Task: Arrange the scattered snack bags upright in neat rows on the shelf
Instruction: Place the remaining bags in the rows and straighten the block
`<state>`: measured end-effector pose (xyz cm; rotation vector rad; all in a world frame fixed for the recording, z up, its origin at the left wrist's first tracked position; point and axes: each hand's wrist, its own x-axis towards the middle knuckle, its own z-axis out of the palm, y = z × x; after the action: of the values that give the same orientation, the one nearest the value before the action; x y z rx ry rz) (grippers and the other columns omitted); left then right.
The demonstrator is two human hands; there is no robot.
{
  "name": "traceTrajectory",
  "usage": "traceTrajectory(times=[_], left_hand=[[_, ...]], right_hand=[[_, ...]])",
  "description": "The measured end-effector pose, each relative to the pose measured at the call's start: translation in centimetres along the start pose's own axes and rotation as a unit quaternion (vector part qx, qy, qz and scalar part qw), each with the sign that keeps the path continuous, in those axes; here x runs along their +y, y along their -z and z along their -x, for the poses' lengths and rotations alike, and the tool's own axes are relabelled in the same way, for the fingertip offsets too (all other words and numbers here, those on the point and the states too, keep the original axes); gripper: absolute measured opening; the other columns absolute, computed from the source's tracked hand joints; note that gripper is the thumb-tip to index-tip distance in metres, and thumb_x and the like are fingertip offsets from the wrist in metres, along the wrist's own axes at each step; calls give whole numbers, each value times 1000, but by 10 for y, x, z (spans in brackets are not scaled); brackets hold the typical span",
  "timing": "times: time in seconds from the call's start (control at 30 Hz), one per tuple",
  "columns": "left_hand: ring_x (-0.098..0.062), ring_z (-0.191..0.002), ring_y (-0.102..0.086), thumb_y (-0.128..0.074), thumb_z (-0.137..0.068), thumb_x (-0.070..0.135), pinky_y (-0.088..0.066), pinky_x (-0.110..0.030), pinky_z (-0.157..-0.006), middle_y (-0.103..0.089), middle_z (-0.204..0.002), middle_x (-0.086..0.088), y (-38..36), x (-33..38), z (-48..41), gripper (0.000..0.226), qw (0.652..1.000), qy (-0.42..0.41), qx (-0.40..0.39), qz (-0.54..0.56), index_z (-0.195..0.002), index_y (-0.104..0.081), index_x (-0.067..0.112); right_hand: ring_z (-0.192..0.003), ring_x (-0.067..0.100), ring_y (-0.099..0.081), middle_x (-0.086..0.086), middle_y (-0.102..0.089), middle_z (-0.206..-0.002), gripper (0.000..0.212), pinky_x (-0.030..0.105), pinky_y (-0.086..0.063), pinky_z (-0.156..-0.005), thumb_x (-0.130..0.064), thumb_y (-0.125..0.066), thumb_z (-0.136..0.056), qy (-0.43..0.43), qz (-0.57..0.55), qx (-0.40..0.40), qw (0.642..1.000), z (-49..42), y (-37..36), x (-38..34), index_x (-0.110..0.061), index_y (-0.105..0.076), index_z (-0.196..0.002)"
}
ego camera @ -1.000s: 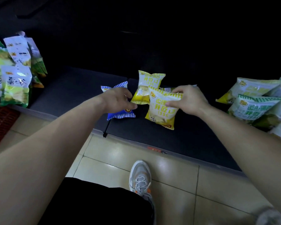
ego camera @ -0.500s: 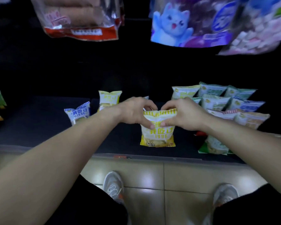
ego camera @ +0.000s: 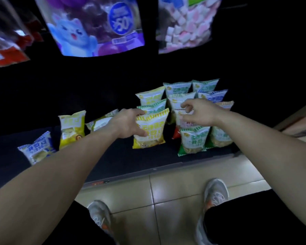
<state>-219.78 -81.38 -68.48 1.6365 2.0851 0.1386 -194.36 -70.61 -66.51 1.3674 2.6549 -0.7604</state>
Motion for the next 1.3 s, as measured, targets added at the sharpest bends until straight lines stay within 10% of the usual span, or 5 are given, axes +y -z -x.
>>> traceTrajectory(times=[0.23,0.47,0.83,1.3], left_hand=[[-19,-91,-63,-83,-70,52,-55,-35,-74,-62,-127,-4,-46,16,-49,90,998,68,4,-12,-146,-39,31],[-27,-126,-51,-84,-71,46,-51,-38,-91,-43,-148,-4,-79,23,-75,89,996,80,-16,-48,-146,-40,30],[-32,-122,-46,-73,-79,53,-39,-47,-99,-49,-131,-6,-82,36,-85,70,969,98,40,-222,-137,-45,29],[-27,-129,-45,-67,-83,55,-42,-43,-100,-49,-142,-6,-44,21,-55,76,989,58,12,-133,-147,-38,28]], right_hand=[[-119,26,-54,7,-52,-140,63,31,-44,-88,-49,-65,-91,-103,-24,-71,992,-2,17,72,-17,-48,-143],[-118,23,-53,4,-53,-138,60,37,-47,-97,-51,-65,-91,-83,-35,-92,992,-12,18,78,-19,-51,-140],[-127,23,-49,1,-49,-145,60,33,-42,-94,-53,-61,-92,-55,-6,-128,990,-18,10,61,-24,-47,-143],[-125,26,-51,4,-50,-145,58,35,-43,-92,-48,-59,-95,-22,37,-108,993,-31,5,12,-21,-45,-145]])
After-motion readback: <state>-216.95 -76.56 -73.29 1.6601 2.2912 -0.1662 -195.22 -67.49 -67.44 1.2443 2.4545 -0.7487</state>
